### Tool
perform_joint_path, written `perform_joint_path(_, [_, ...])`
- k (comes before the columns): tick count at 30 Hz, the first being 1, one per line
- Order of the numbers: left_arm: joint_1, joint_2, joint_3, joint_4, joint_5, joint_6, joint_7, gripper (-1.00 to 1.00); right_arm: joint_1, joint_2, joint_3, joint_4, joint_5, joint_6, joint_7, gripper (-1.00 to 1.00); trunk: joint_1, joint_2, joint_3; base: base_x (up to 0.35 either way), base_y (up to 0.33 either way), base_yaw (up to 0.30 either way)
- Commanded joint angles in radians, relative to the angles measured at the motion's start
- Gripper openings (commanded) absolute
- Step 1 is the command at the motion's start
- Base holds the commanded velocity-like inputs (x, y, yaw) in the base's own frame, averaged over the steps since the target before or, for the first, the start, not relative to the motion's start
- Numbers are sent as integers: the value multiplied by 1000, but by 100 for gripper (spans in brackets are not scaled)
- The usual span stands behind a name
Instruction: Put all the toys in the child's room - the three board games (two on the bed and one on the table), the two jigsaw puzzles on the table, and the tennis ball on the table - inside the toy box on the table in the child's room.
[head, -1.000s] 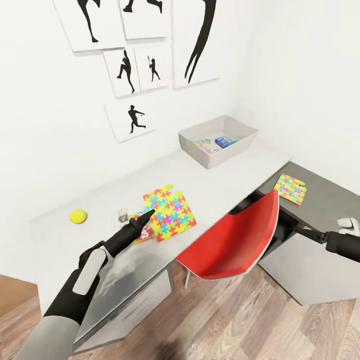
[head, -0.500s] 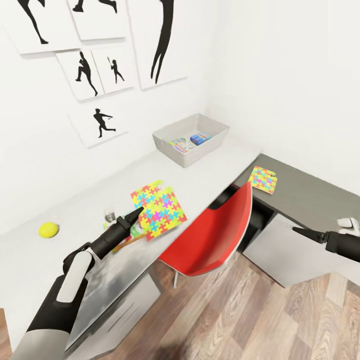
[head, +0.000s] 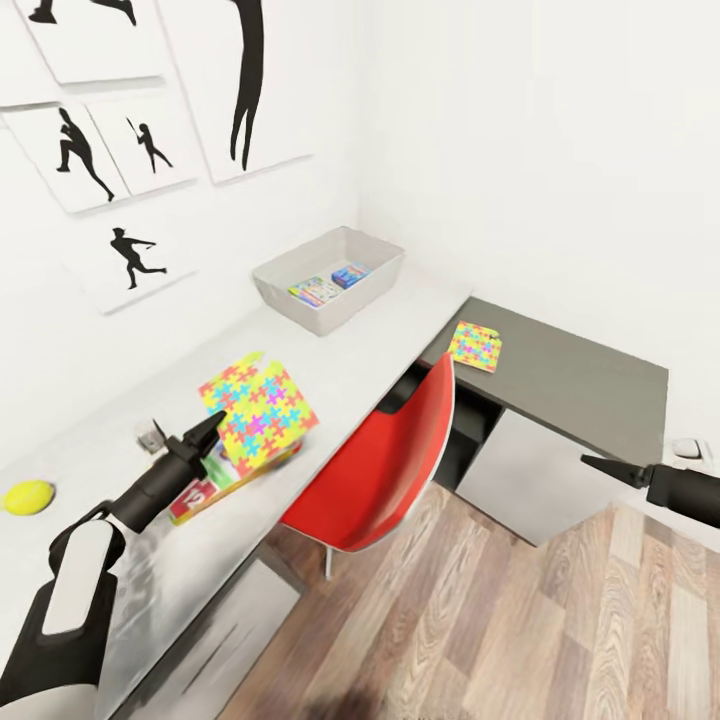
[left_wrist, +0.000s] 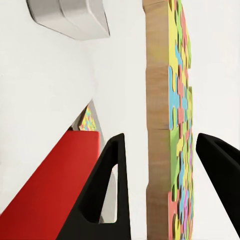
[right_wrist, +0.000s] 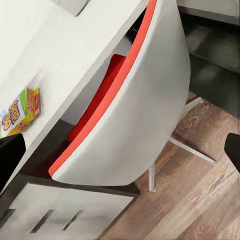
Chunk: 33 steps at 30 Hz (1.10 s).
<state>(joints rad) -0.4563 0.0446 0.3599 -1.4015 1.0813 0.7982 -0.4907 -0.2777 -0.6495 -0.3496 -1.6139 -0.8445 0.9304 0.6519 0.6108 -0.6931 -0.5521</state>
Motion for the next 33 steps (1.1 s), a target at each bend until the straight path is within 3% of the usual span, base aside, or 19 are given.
perform_joint_path(1, [5, 1, 13, -9, 2, 10, 4, -100, -1, 1, 0, 0, 2, 5, 4, 100, 0, -1, -1, 0, 0, -282])
perform_joint_path(3, [12, 7, 32, -22, 8, 16, 18, -100, -1, 3, 0, 0, 2, 5, 3, 100, 0, -1, -1, 0, 0, -282])
perform_joint_path(4, [21, 30, 55, -38, 25, 41, 46, -100, -1, 7, 1, 0, 2, 5, 3, 100, 0, -1, -1, 0, 0, -282])
perform_joint_path(8, [24, 39, 64, -43, 35, 51, 68, -100, -1, 10, 1, 0, 2, 5, 3, 100, 0, -1, 0, 0, 0, -282])
perform_joint_path(14, [26, 43, 68, -44, 55, 55, 102, -100, -1, 12, 1, 0, 2, 5, 3, 100, 0, -1, 2, 0, 0, -282])
perform_joint_path(16, [28, 43, 70, -44, 76, 53, 105, -100, -1, 13, 1, 0, 2, 5, 3, 100, 0, -1, 3, 0, 0, -281])
perform_joint_path(17, [37, 44, 86, -44, 103, 50, 109, -100, -1, 14, 1, 0, 2, 5, 3, 100, 0, -1, 3, 0, 0, -281])
perform_joint_path(33, [54, 43, 117, -43, 137, 43, 106, -100, -1, 14, 1, 0, 2, 5, 3, 100, 0, -1, 9, 0, 0, -282])
